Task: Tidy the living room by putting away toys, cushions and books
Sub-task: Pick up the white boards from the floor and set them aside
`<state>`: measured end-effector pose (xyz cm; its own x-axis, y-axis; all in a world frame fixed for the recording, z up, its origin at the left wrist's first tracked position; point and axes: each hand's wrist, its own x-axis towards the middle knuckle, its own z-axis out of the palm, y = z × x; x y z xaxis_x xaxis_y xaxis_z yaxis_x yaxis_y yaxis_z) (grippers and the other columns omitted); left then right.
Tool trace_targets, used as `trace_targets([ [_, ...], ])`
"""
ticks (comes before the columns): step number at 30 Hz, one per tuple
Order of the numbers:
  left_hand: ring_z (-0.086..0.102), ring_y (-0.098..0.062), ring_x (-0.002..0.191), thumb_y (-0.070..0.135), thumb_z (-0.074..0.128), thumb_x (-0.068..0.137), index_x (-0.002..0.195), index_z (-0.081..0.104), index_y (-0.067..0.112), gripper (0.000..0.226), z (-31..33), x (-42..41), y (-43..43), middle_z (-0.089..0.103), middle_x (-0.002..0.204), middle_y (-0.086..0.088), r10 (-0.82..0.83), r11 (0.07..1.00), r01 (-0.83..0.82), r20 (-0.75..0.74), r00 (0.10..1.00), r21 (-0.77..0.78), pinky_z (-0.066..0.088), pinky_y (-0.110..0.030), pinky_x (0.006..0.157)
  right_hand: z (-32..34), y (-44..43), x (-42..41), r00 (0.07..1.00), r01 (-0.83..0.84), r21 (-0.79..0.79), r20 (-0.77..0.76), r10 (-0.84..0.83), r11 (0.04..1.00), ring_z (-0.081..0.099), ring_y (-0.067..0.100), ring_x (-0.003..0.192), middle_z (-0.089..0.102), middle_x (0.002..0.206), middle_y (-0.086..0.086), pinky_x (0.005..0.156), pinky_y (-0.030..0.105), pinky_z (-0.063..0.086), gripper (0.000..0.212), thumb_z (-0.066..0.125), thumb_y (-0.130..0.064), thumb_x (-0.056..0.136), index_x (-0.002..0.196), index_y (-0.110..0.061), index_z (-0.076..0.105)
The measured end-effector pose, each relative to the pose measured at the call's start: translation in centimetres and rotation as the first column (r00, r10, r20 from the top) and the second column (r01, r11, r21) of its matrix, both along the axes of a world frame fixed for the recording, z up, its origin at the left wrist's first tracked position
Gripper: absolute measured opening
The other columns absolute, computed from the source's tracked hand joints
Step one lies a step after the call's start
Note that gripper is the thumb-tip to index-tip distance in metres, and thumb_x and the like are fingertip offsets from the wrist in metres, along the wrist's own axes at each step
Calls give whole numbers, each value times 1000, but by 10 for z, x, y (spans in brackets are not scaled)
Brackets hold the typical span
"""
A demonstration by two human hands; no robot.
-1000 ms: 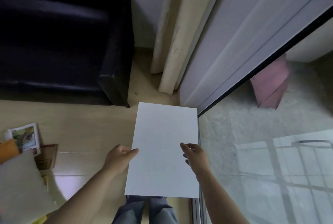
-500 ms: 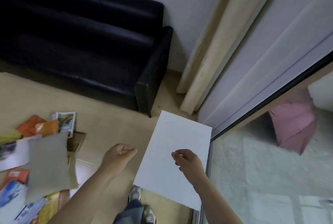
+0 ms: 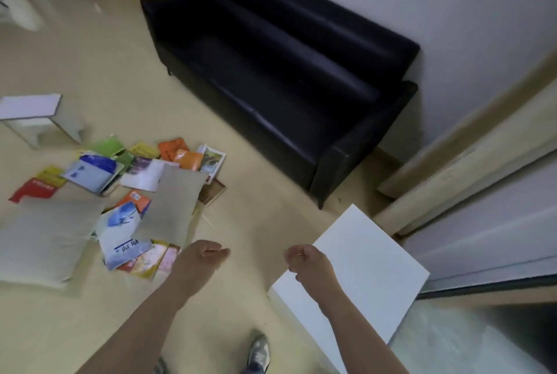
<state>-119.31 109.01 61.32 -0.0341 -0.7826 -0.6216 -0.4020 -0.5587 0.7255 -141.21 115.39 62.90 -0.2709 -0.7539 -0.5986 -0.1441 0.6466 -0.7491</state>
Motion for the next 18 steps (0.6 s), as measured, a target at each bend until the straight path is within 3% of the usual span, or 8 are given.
trace_targets([
  [4, 67, -24, 95, 45, 65, 57, 100, 67, 13, 53, 4, 49, 5, 71, 92, -7, 88, 996, -88, -10, 996, 6, 48, -36, 87, 3, -22, 52, 992, -118, -19, -44, 117, 993, 58, 12, 79, 67, 100, 0, 70, 24, 46, 21, 59, -26, 89, 104, -13, 66],
  [7, 67, -23, 94, 43, 68, 66, 99, 68, 13, 45, 7, 93, 12, 70, 87, -5, 133, 991, -133, 15, 991, 5, 49, -38, 89, -1, -31, 96, 983, -179, -29, -54, 178, 983, 58, 10, 75, 66, 95, -1, 66, 23, 46, 22, 63, -32, 89, 103, -15, 66],
  [9, 67, -22, 93, 41, 70, 71, 98, 68, 15, 38, 9, 139, 19, 70, 86, -3, 180, 984, -180, 26, 983, 16, 51, -40, 90, -3, -38, 140, 968, -244, -13, -59, 243, 970, 60, 11, 80, 65, 95, -2, 69, 24, 47, 24, 63, -34, 89, 103, -15, 65],
  [14, 67, -21, 92, 48, 62, 59, 102, 66, 15, 54, 12, 251, 31, 70, 92, -1, 258, 966, -259, 41, 965, 16, 51, -40, 91, -11, -47, 254, 945, -325, 9, -23, 326, 946, 64, 19, 92, 68, 100, 1, 74, 28, 47, 31, 66, -40, 83, 102, -16, 65],
  [18, 65, -20, 94, 47, 62, 60, 104, 66, 14, 55, 16, 336, 37, 68, 100, -2, 306, 952, -306, 56, 950, 4, 50, -37, 87, -9, -57, 344, 919, -394, 14, 5, 394, 919, 64, 19, 95, 66, 100, -2, 76, 27, 47, 19, 62, -33, 88, 101, -18, 63],
])
